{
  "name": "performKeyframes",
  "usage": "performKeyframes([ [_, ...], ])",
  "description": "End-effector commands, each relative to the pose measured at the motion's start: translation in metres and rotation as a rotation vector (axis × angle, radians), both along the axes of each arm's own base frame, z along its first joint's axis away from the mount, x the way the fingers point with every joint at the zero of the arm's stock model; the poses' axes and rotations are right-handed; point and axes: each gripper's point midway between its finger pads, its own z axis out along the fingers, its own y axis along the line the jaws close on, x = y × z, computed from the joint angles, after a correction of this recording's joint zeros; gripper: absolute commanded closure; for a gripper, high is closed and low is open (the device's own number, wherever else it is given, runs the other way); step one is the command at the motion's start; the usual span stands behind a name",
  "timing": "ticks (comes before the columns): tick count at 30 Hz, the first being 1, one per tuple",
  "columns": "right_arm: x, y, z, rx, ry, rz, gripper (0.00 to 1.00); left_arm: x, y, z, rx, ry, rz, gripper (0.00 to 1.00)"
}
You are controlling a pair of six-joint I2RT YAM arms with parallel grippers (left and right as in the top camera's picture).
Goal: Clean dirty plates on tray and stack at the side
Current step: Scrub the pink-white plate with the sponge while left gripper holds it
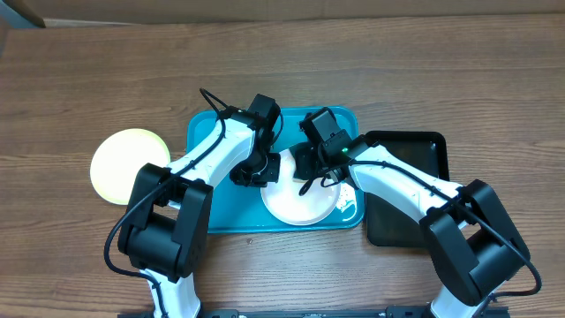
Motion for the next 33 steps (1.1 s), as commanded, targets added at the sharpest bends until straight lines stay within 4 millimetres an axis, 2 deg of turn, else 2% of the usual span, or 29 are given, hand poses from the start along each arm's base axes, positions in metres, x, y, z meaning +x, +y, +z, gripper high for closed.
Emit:
performKeyframes([
  [1, -0.034, 0.020, -0.003, 0.083, 0.126, 0.106, 0.94, -0.005, 0.001, -0.005, 0.014, 0.017, -0.018, 0.96],
  [4, -0.057, 0.004, -0.014, -0.001, 0.216, 0.125, 0.94, -0.005, 0.001, -0.005, 0.015, 0.018, -0.018, 0.96],
  [6, -0.063, -0.020, -0.022, -0.111, 0.239, 0.088, 0.96, -0.005, 0.001, -0.005, 0.014, 0.017, -0.018, 0.96],
  [10, -0.048, -0.074, -0.027, -0.313, 0.208, -0.089, 0.96, -0.005, 0.001, -0.005, 0.015, 0.018, -0.018, 0.96],
  [15, -0.024, -0.111, -0.023, -0.369, 0.174, -0.261, 0.96, -0.006, 0.001, -0.005, 0.016, 0.022, -0.018, 0.96],
  [17, -0.015, -0.116, -0.022, -0.352, 0.158, -0.287, 0.96, -0.006, 0.002, -0.005, 0.016, 0.022, -0.018, 0.96],
  [20, -0.002, -0.113, -0.020, -0.308, 0.122, -0.300, 0.96, -0.006, 0.001, -0.005, 0.016, 0.021, -0.018, 0.96],
  [22, 0.006, -0.095, -0.018, -0.237, 0.093, -0.229, 0.96, -0.006, 0.001, -0.005, 0.016, 0.021, -0.018, 0.96],
  [26, 0.008, -0.077, -0.015, -0.169, 0.086, -0.184, 0.96, -0.006, 0.001, -0.005, 0.016, 0.021, -0.018, 0.96],
  [33, 0.013, -0.070, -0.013, -0.140, 0.064, -0.175, 0.96, -0.006, 0.001, -0.005, 0.016, 0.022, -0.018, 0.96],
])
